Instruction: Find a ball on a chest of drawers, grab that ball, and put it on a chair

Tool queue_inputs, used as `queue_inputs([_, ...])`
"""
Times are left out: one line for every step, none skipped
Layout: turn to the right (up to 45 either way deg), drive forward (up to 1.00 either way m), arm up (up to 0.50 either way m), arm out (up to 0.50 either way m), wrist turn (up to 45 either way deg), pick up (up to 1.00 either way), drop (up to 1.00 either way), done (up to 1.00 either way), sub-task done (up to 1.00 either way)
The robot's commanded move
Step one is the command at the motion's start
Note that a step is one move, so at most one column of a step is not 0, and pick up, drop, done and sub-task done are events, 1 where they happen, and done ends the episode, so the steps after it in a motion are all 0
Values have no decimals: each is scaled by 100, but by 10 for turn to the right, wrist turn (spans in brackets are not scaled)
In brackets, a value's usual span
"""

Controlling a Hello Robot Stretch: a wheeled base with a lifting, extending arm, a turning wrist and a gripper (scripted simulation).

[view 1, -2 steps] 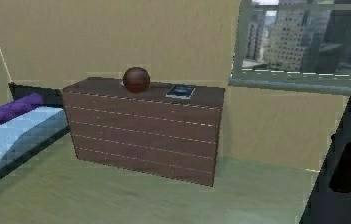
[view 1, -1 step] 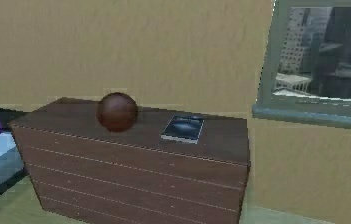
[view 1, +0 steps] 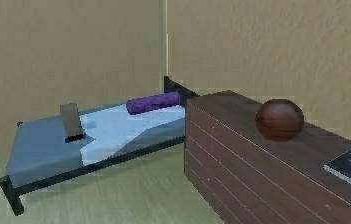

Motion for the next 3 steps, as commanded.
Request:
queue_inputs([0, 30, 0, 0, 0, 0, 0, 0, 0])
queue_inputs([-450, 0, 0, 0, 0, 0, 0, 0, 0])
queue_inputs([0, 0, 50, 0, 0, 0, 0, 0, 0])
